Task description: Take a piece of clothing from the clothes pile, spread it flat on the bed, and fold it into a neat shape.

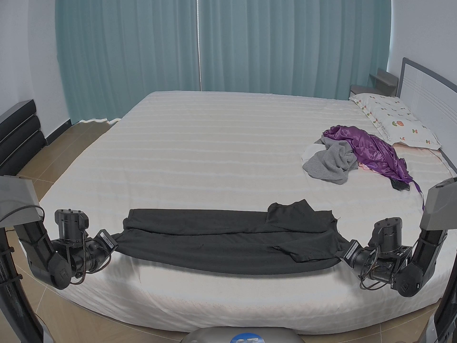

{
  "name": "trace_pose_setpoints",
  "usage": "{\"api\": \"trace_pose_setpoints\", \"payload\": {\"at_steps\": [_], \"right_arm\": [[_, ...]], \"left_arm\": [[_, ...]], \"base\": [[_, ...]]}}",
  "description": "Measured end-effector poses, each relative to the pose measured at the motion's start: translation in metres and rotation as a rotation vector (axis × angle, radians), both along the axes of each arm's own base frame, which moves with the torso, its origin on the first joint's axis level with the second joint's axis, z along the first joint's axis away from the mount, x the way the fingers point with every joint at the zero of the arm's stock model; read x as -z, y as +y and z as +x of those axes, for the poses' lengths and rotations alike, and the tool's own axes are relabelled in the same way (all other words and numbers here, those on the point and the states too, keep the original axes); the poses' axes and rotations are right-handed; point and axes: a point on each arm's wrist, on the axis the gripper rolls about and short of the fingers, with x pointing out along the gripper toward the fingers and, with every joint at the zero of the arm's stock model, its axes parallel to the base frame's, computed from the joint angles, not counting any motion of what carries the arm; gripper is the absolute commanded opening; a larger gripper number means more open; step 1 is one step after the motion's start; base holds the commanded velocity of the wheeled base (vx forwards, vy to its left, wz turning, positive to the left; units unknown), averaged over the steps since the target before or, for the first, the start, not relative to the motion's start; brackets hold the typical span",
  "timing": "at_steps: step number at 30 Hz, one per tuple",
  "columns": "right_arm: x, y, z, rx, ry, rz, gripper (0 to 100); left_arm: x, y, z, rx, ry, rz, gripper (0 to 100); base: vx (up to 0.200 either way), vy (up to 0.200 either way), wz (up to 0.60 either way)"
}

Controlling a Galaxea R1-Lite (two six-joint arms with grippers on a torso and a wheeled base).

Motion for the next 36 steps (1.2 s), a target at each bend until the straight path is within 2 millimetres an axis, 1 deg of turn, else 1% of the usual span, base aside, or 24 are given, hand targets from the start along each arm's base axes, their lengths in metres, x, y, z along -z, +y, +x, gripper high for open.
{"api": "trace_pose_setpoints", "payload": {"at_steps": [11, 15, 24, 25, 26, 36], "right_arm": [[0.004, -0.002, -0.008, -0.032, 0.023, -0.053, 0], [0.005, -0.002, -0.009, -0.038, 0.028, -0.066, 0], [0.012, -0.002, -0.011, -0.042, 0.055, -0.075, 0], [0.013, -0.002, -0.011, -0.043, 0.059, -0.076, 0], [0.013, -0.001, -0.011, -0.046, 0.061, -0.077, 100], [0.017, -0.002, -0.014, -0.069, 0.075, -0.116, 100]], "left_arm": [[0.003, -0.002, -0.006, 0.014, 0.044, 0.011, 0], [0.005, -0.002, -0.009, 0.023, 0.079, 0.020, 0], [0.008, -0.003, -0.012, 0.039, 0.098, 0.030, 0], [0.008, -0.003, -0.013, 0.040, 0.101, 0.030, 100], [0.008, -0.003, -0.013, 0.042, 0.103, 0.030, 100], [0.012, -0.003, -0.013, 0.043, 0.118, 0.030, 100]], "base": [[0.000, 0.000, 0.00], [0.000, 0.000, 0.00], [0.000, 0.000, 0.00], [0.000, 0.000, 0.00], [0.000, 0.000, 0.00], [0.000, 0.000, 0.00]]}}
